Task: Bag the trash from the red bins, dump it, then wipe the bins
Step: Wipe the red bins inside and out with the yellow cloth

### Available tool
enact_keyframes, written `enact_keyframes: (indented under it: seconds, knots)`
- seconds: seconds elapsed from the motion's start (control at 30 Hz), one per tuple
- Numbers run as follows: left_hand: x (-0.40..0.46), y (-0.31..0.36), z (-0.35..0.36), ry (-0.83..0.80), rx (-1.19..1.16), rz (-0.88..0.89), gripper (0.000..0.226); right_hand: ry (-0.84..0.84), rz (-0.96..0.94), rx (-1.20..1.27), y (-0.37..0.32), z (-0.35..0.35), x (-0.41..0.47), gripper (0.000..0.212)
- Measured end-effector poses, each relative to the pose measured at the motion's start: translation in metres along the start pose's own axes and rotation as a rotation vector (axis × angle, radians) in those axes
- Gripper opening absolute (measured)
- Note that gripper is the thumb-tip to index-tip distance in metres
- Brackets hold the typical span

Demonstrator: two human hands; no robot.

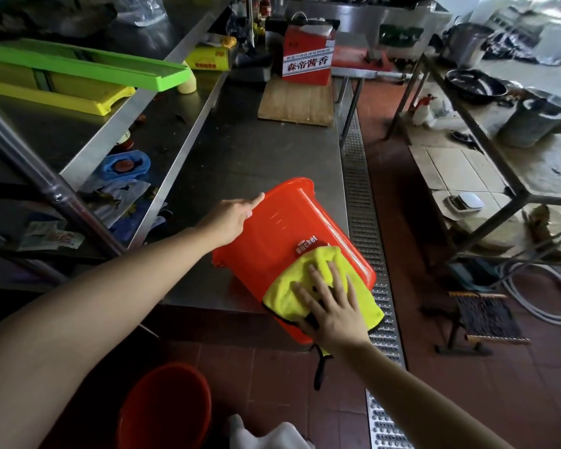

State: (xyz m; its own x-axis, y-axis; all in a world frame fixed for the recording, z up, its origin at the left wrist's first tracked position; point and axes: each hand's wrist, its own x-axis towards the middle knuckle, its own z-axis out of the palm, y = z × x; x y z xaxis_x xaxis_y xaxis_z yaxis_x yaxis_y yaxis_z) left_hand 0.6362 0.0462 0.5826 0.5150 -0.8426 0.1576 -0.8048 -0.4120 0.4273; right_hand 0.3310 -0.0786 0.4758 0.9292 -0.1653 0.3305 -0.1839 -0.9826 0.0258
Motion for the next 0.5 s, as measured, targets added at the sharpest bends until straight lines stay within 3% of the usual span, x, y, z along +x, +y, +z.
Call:
enact_keyframes:
  seconds: [0.1,0.33,0.5]
  knots:
    - [-0.001,-0.003,-0.003,-0.013,-0.021,-0.009,0.059,-0.064,-0.107,-0.076,-0.023,0.004,0.032,0.076]
    - [-0.004,-0.014,-0.009,-0.045,-0.074,0.013,0.052,-0.100,-0.031,-0.094,-0.070,0.008,0.138,0.071]
    - [-0.002,-0.017,-0.006,-0.046,-0.102,0.025,0.052,-0.046,-0.029,-0.065,-0.064,0.012,0.132,0.070]
